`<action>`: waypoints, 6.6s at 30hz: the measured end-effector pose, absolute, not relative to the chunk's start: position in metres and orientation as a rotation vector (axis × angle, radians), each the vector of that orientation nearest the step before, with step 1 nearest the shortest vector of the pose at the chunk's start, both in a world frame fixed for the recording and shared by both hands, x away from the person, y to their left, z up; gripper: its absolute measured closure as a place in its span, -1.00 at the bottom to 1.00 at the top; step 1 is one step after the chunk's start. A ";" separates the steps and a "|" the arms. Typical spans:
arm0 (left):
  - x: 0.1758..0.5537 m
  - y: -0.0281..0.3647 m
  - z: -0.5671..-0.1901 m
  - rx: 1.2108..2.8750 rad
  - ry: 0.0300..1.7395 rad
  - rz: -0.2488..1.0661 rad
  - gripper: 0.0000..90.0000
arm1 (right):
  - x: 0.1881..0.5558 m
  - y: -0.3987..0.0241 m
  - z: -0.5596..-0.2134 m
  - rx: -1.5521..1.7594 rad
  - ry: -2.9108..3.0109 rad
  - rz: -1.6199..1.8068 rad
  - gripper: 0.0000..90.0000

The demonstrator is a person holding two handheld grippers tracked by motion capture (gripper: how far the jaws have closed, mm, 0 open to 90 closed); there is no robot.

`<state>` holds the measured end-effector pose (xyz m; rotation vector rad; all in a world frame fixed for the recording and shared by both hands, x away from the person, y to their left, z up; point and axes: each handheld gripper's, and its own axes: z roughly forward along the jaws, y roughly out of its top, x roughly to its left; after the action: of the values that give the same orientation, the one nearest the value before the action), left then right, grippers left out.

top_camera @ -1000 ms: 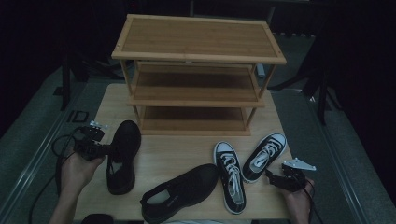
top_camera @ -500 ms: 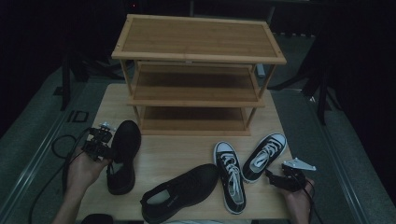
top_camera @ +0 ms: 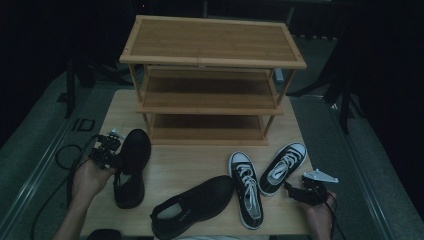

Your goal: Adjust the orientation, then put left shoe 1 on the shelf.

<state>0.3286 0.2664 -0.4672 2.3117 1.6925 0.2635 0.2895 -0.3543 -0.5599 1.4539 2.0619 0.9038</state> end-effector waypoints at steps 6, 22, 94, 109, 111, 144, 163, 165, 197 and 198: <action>0.324 0.269 -0.467 2.334 1.629 0.279 0.90 | 0.290 -0.354 -0.560 1.454 2.062 0.905 -0.51; 0.315 0.270 -0.459 2.366 1.484 0.310 0.91 | 0.290 -0.354 -0.560 1.454 2.062 0.905 -0.51; 0.408 0.149 -0.459 2.294 1.415 0.402 0.91 | 0.290 -0.354 -0.560 1.454 2.062 0.905 -0.51; 0.417 0.144 -0.462 2.240 1.449 0.455 0.81 | 0.290 -0.354 -0.560 1.454 2.063 0.905 -0.51; 0.416 0.146 -0.459 2.246 1.431 0.447 0.68 | 0.290 -0.354 -0.560 1.453 2.064 0.905 -0.51; 0.333 0.214 -0.457 2.187 1.250 0.357 0.56 | 0.290 -0.354 -0.560 1.452 2.064 0.905 -0.50; 0.309 0.208 -0.503 2.324 1.232 0.282 1.00 | 0.289 -0.354 -0.560 1.452 2.064 0.905 -0.50; 0.307 0.205 -0.507 2.332 1.227 0.267 1.00 | 0.289 -0.354 -0.560 1.452 2.064 0.905 -0.50; 0.321 0.160 -0.522 2.401 1.197 0.301 1.00 | 0.289 -0.354 -0.560 1.449 2.066 0.905 -0.50; 0.320 0.160 -0.522 2.397 1.189 0.296 1.00 | 0.289 -0.354 -0.560 1.449 2.066 0.905 -0.50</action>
<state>0.3198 0.1595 -0.5223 2.3974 1.1887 0.2955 0.2894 -0.3543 -0.5598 1.4493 2.0662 0.9055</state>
